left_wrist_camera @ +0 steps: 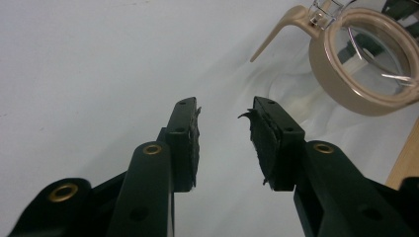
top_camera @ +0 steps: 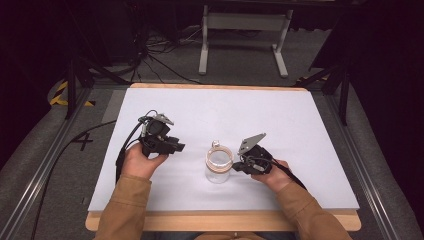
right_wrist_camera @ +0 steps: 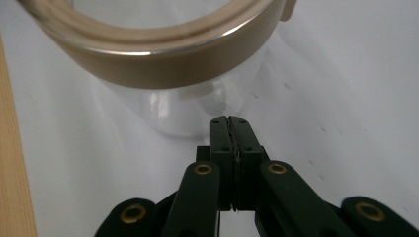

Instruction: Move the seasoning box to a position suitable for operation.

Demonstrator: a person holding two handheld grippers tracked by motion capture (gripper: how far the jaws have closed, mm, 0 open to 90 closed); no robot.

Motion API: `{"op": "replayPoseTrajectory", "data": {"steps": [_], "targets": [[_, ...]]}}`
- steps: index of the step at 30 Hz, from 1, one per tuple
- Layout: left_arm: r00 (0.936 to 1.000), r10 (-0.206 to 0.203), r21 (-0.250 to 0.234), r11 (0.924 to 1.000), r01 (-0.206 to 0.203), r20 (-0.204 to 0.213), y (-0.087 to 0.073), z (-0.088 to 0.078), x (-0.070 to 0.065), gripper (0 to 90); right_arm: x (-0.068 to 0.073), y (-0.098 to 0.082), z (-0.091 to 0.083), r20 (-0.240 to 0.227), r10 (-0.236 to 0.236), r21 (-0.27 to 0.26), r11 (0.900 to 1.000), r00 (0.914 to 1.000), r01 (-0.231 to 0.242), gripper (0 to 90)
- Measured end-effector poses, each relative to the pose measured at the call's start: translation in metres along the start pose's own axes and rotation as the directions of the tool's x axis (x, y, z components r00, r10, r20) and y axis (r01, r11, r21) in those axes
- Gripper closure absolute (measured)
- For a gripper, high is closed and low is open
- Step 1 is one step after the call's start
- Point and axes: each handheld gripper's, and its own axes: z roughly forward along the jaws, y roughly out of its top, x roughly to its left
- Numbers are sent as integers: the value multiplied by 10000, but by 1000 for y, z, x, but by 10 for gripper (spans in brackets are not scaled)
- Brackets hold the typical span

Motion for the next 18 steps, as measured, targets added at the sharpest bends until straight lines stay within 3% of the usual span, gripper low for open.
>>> {"op": "replayPoseTrajectory", "data": {"steps": [12,16,18], "targets": [[9996,-108,-226,9997,102,-269,0,0,0,708,20,8,11,-533,-552,129,9984,9971,559,896],[9997,219,-360,9991,-215,115,3,-4,-1,712,13,4,1,-443,-335,-143,9994,9985,329,896],[9977,578,-680,9962,-553,354,5,-5,-4,717,7,-1,-8,-350,-63,-396,9992,9994,49,896]]}}
